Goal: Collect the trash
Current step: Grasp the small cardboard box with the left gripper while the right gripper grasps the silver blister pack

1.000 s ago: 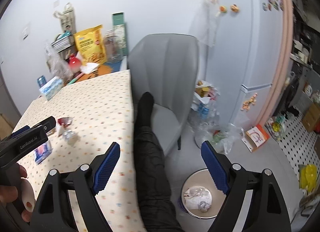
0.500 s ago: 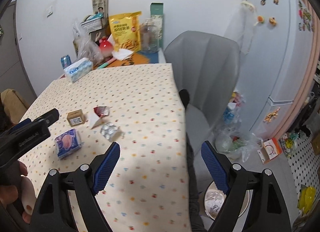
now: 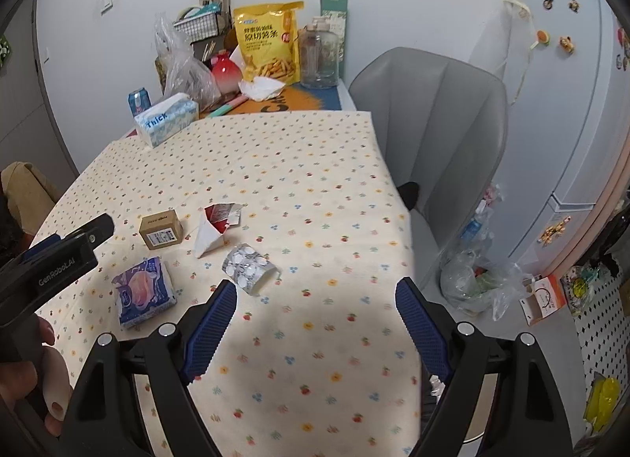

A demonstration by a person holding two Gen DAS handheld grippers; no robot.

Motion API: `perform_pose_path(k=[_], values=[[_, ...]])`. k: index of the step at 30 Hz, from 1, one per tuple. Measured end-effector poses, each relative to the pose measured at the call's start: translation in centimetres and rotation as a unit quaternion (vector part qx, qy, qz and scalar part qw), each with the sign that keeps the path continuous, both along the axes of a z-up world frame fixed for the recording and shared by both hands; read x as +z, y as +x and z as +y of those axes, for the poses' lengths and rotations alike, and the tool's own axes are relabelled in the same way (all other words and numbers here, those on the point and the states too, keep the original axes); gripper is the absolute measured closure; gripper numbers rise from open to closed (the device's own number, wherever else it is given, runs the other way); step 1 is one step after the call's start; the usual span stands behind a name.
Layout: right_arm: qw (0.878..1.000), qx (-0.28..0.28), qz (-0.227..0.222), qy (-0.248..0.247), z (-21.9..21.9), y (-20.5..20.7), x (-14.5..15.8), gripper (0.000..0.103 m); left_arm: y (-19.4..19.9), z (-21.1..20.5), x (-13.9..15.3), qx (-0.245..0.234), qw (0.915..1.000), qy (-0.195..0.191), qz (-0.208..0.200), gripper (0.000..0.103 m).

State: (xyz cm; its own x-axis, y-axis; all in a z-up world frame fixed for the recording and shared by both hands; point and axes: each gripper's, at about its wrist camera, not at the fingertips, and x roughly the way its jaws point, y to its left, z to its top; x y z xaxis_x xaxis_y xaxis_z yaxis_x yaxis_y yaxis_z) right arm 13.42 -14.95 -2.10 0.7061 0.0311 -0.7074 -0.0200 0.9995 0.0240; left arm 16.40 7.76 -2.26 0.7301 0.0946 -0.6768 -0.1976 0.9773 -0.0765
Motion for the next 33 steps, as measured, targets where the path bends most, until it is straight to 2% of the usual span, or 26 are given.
perform_pose_path(k=[10, 20, 22, 23, 24, 26, 28, 33], values=[[1.000, 0.013, 0.025, 0.006, 1.3, 3.4, -1.9, 0.023, 4.1, -0.6, -2.2, -0.014, 0.9994, 0.004, 0.032, 0.013], [0.999, 0.011, 0.044, 0.012, 1.1, 5.1, -3.5, 0.024, 7.1, -1.7, -4.6, -0.026, 0.9977, 0.007, 0.063, 0.017], [0.999, 0.012, 0.046, 0.011, 1.1, 5.3, -3.6, 0.024, 7.5, -1.7, -5.0, -0.025, 0.9974, 0.001, 0.067, 0.022], [0.999, 0.013, 0.046, 0.010, 1.2, 5.4, -3.6, 0.024, 7.7, -1.8, -5.1, -0.026, 0.9973, -0.001, 0.069, 0.029], [0.999, 0.015, 0.047, 0.010, 1.3, 5.6, -3.6, 0.024, 7.8, -1.8, -5.2, -0.028, 0.9970, -0.004, 0.072, 0.041], [0.999, 0.019, 0.048, 0.008, 1.6, 5.7, -3.7, 0.024, 7.9, -1.5, -5.4, -0.034, 0.9960, -0.021, 0.080, 0.052], [0.998, 0.025, 0.051, 0.004, 2.1, 5.9, -3.9, 0.024, 7.7, -1.0, -5.2, -0.028, 0.9961, -0.030, 0.078, 0.052], [0.998, 0.038, 0.058, 0.005, 3.3, 6.3, -4.4, 0.024, 7.1, 0.0, -4.5, -0.011, 0.9975, -0.014, 0.068, 0.052]])
